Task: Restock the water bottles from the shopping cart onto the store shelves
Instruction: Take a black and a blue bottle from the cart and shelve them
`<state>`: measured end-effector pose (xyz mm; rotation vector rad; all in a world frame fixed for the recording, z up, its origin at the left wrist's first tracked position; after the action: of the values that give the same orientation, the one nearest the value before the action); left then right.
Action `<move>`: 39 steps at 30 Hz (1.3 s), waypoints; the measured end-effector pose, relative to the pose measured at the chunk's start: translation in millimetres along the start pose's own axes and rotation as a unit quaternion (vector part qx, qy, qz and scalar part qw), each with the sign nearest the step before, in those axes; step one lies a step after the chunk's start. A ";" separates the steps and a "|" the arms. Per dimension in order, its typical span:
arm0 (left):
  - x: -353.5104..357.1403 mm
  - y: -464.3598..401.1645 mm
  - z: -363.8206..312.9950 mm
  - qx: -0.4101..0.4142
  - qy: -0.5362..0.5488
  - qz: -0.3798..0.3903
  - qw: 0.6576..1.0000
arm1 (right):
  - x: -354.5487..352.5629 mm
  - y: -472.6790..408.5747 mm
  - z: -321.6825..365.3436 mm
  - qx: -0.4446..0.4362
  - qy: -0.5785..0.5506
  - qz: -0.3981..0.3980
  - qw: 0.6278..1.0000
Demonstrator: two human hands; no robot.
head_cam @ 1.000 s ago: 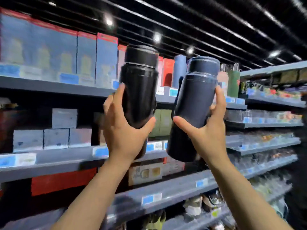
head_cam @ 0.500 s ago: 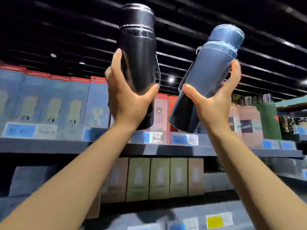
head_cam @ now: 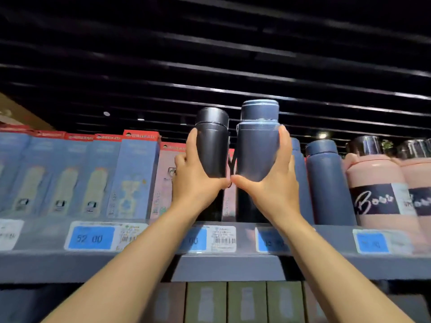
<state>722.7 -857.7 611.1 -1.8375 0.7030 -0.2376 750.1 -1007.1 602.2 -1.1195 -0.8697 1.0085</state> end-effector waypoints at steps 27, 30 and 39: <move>-6.6 15.7 10.8 0.001 -0.307 0.161 0.938 | 1.2 17.1 -0.4 0.137 0.267 0.192 0.934; -1.7 11.0 11.7 -0.003 -0.298 0.180 0.937 | 3.4 14.9 -1.9 0.151 0.234 0.208 0.938; 5.4 9.4 15.9 -0.027 -0.307 0.188 0.932 | 15.3 5.8 -12.7 0.175 0.279 0.214 0.920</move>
<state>731.4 -850.4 595.6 -1.6527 0.5959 0.5934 765.6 -995.6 594.5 -1.2187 0.0258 1.0621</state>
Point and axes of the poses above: each hand's wrist, its own y-axis away from the middle knuckle, its own x-axis out of the palm, z = x × y, the point moved 2 cm from there along -y, towards the middle knuckle, and after that the axes turned 9 degrees about -y, right-handed, at the moved point
